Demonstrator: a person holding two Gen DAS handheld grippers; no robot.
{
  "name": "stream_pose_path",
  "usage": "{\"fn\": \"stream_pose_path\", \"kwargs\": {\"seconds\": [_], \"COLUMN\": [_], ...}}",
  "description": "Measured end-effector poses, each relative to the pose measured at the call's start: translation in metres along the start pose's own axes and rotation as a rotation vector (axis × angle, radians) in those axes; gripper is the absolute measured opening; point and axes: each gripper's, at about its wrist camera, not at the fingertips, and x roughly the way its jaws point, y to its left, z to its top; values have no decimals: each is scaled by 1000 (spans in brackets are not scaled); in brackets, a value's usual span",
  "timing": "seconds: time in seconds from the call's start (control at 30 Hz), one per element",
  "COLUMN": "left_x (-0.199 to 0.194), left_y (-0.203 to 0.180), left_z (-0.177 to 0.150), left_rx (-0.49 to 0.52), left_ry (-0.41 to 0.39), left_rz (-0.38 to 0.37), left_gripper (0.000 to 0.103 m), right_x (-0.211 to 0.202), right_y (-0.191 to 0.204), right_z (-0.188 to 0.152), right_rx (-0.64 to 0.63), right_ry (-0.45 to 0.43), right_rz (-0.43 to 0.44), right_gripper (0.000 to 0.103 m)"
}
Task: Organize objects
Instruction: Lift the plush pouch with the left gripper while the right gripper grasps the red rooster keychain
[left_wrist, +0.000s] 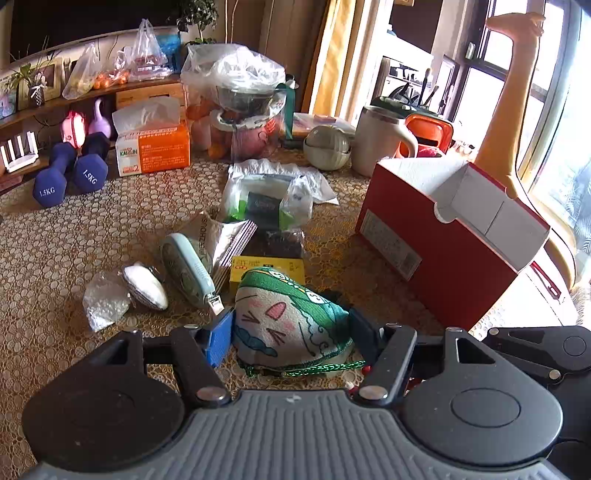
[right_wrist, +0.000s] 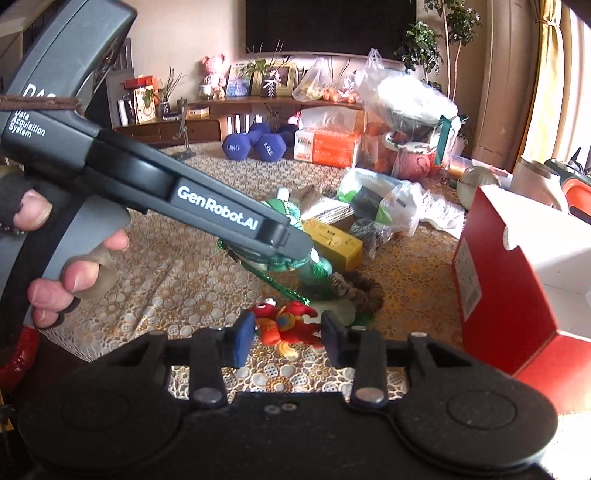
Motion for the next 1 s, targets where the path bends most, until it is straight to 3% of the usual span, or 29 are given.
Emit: {"fn": "stream_pose_path", "kwargs": {"seconds": [0.53, 1.0], "left_x": [-42, -15], "left_y": [-58, -144], "left_z": [64, 145], "left_rx": [83, 198], "left_ry": [-115, -171], "left_rz": [-59, -130], "left_gripper": [66, 66], "right_x": [-75, -115], "right_y": [-50, -141], "right_z": [35, 66], "right_rx": [52, 49], "right_ry": [-158, -247], "right_rz": [-25, -112], "right_gripper": [37, 37]}}
